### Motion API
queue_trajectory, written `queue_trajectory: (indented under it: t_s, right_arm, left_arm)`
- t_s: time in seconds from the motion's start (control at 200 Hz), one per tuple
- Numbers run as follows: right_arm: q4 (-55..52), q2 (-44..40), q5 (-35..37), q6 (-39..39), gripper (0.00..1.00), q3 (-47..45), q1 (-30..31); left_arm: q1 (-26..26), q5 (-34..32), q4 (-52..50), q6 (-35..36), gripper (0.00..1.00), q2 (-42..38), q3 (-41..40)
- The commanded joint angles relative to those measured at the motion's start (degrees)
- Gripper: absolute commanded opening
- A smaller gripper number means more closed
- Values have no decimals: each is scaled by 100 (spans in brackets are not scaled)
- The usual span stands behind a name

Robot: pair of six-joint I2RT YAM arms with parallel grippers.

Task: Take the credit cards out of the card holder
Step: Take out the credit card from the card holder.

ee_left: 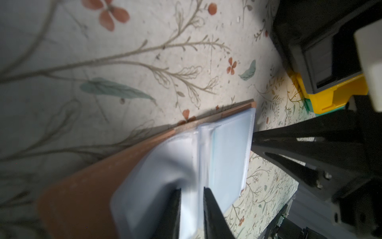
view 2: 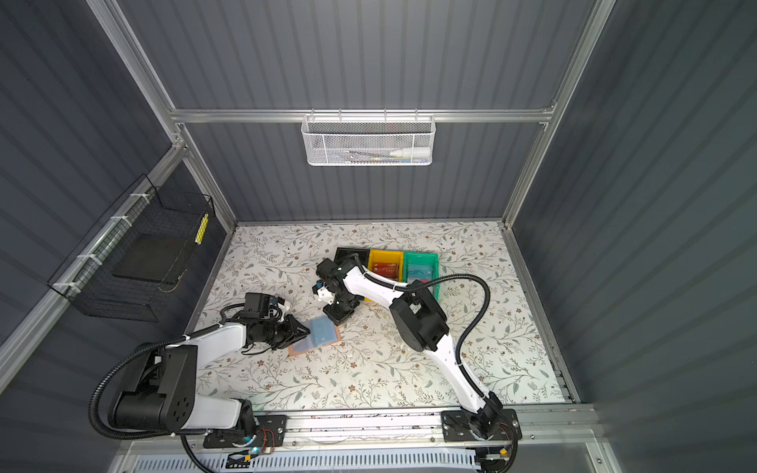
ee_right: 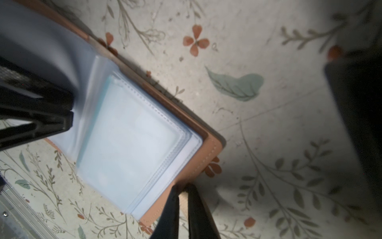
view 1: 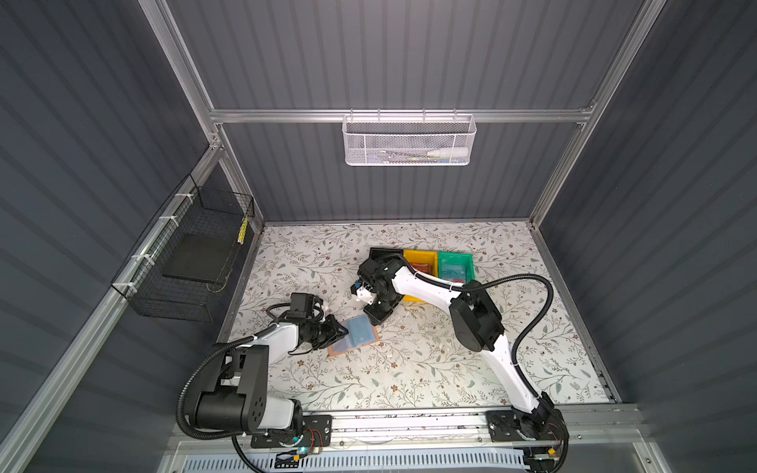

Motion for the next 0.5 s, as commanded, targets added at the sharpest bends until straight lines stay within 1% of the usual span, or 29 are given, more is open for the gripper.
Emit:
queue_trajectory:
  t_s: [0.0,0.225,0.495]
  right_arm:
    - [-224,-202,96,-26,14,92,65]
    - [-197,-455,-5,-101,14,66,91]
    - [-232,-173,-256,-136,15,96,126]
  left_arm:
    - [24,-688,-511,62,23,300,-301]
    - [24,-686,-516,62,23,308,-290]
    - [24,-660,-516,62,23,303,-299]
